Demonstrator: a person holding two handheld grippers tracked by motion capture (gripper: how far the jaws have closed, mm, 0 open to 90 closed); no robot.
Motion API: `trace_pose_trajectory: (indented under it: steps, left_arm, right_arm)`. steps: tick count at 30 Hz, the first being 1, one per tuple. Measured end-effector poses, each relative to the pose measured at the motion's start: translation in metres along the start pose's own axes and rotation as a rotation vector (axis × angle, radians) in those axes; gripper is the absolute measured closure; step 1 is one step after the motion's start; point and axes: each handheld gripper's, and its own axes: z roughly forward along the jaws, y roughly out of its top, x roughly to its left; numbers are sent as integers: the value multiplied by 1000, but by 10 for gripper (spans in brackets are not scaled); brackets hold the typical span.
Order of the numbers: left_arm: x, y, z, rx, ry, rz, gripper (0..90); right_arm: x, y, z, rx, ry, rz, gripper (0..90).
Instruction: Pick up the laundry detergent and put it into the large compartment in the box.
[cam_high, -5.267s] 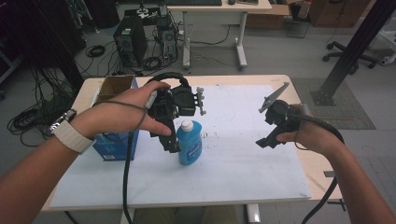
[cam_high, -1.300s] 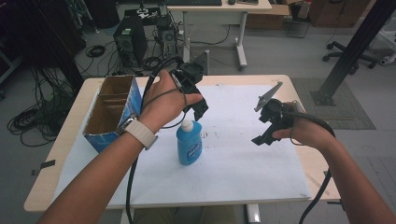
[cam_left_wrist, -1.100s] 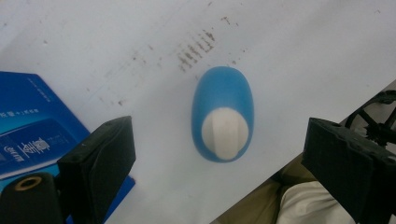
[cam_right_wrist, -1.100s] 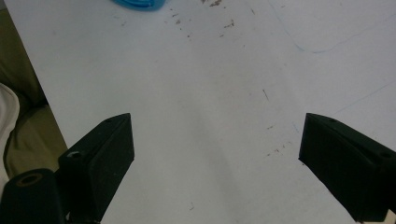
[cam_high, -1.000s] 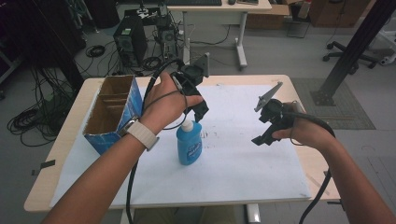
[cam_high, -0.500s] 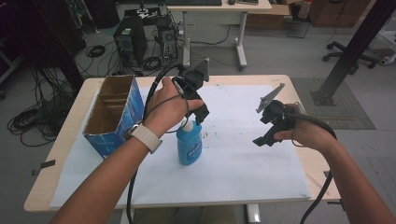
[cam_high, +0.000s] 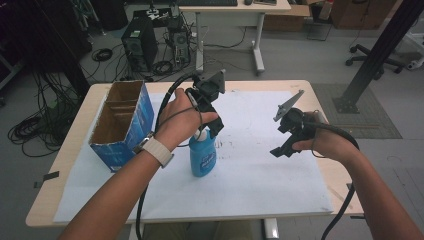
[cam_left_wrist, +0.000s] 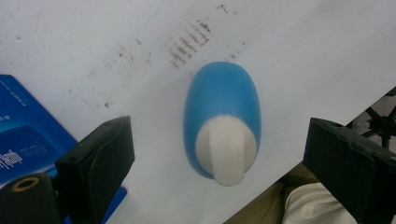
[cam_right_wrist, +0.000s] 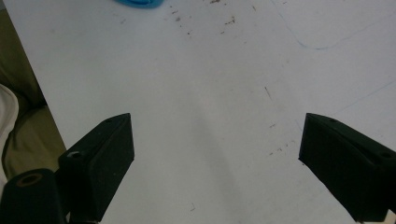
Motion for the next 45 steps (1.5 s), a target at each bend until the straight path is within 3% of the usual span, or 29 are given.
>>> trace_pose_trajectory:
  steps: [28,45]
  left_arm:
    - [4,-8,30,-1,-41,-4,95]
    - [3,-9,44,0,-37,2,95]
  right_arm:
    - [0,2,6,7,12,-1,104]
    - [0,3,9,9,15,2,104]
